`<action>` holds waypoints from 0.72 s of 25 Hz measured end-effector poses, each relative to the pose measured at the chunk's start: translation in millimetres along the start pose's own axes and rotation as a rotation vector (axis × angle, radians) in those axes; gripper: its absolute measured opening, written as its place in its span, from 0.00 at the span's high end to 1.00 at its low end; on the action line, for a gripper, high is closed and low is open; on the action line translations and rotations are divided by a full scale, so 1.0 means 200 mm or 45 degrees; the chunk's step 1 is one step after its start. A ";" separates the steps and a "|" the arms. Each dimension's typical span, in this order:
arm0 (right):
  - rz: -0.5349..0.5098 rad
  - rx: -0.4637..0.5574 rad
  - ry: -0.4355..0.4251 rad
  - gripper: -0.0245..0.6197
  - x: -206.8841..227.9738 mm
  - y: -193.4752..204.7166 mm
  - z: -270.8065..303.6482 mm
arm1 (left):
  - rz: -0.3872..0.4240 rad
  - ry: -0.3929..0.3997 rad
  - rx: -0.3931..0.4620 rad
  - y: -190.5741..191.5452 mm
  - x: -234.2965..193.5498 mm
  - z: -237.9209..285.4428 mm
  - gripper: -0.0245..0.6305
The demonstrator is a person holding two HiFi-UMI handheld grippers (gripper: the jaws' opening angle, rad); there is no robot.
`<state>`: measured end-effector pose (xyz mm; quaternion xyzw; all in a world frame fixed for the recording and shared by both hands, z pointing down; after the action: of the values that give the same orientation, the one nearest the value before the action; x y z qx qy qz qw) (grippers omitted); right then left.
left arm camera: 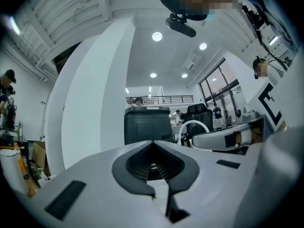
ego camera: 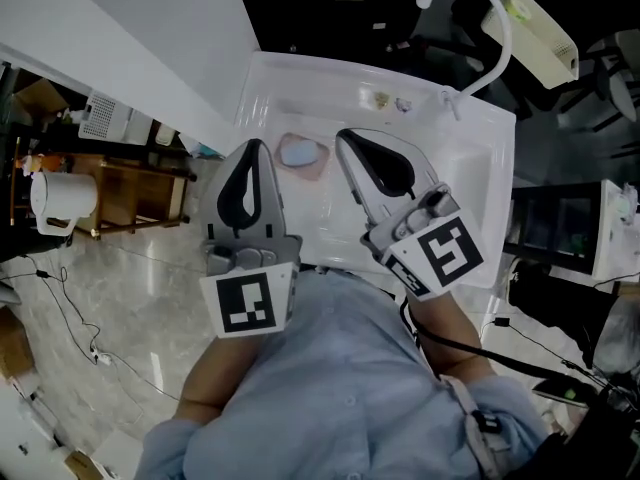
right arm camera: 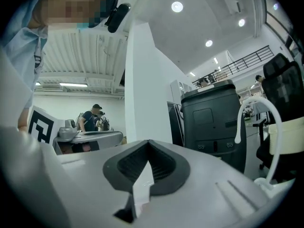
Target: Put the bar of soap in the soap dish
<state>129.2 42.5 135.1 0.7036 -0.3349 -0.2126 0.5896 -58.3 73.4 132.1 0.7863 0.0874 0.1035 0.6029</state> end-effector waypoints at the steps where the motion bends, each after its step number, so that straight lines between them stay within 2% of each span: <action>1: -0.006 0.001 -0.004 0.96 0.00 -0.01 0.00 | 0.003 0.002 0.003 -0.01 0.01 0.00 0.95; 18: -0.024 0.018 -0.006 0.96 0.00 -0.01 0.01 | 0.016 0.010 0.015 -0.01 0.02 0.02 0.95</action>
<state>128.2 40.0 133.4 0.7103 -0.3311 -0.2175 0.5819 -53.0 70.8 128.2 0.7898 0.0856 0.1099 0.5974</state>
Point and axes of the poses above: the fingertips, and each gripper's own axes: z forward along the fingers, x to its right, y out of its underside, the point moved 10 cm from there along -z, backward along the fingers, and after that the axes turned 14 degrees about x, right-handed, at the moved point
